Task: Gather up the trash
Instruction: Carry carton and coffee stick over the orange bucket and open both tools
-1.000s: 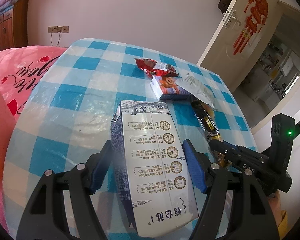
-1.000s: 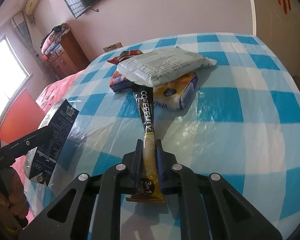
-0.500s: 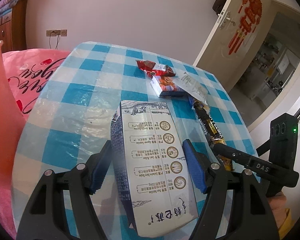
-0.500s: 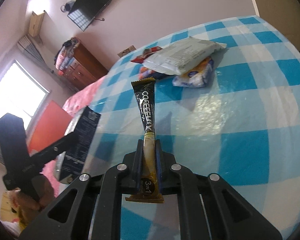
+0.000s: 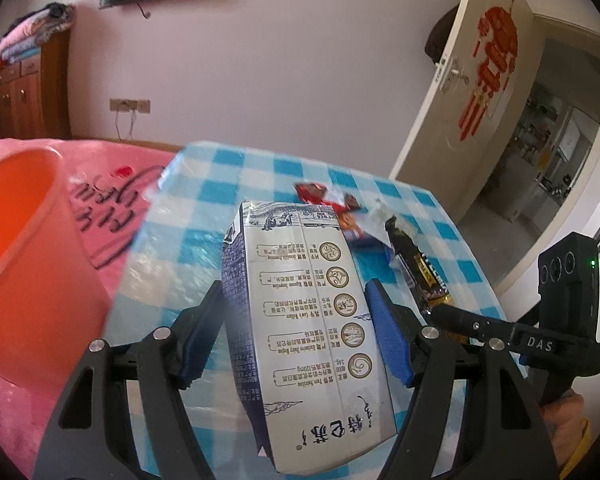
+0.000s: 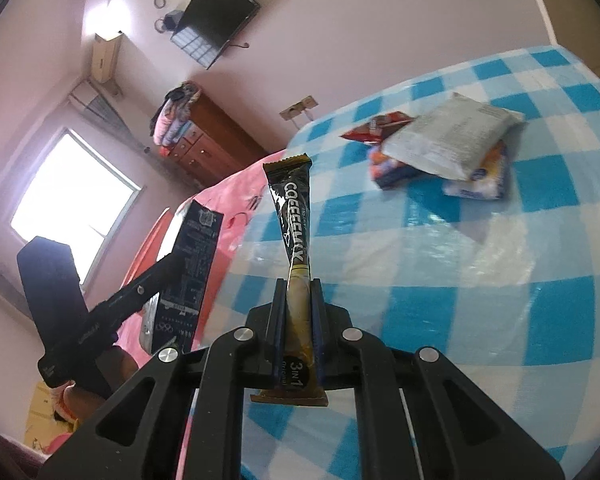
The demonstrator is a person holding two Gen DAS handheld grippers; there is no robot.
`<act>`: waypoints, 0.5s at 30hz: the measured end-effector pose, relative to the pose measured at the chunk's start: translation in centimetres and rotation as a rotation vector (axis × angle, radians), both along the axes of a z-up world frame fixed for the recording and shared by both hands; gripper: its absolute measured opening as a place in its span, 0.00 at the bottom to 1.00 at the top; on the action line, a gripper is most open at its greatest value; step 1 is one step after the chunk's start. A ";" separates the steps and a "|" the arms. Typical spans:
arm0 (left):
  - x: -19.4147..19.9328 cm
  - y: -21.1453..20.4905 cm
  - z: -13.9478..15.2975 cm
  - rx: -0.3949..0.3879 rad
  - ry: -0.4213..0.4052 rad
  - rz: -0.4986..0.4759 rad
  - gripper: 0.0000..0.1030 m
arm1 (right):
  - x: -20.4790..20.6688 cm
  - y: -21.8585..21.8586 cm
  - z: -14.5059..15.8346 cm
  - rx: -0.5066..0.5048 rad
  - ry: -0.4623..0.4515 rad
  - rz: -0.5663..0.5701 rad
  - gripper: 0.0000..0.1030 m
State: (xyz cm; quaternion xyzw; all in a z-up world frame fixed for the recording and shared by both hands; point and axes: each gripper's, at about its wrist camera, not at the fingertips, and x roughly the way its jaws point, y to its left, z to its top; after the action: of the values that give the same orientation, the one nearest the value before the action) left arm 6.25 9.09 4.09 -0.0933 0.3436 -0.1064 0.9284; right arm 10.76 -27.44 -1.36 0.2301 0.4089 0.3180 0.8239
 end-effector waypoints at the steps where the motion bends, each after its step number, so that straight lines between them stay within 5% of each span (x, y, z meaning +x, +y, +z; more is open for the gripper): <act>1: -0.2 0.5 0.5 0.006 -0.012 0.012 0.69 | 0.0 0.5 0.4 0.003 -0.003 0.008 0.12; 15: -3.1 8.4 5.5 0.072 -0.125 0.203 0.69 | 0.7 9.5 5.2 0.050 -0.036 0.189 0.12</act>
State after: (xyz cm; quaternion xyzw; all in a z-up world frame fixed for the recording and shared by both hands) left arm 3.13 17.48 9.58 -0.0876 0.2776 -0.0049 0.9567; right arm 11.44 -17.93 3.85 0.2054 0.4056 0.4085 0.7915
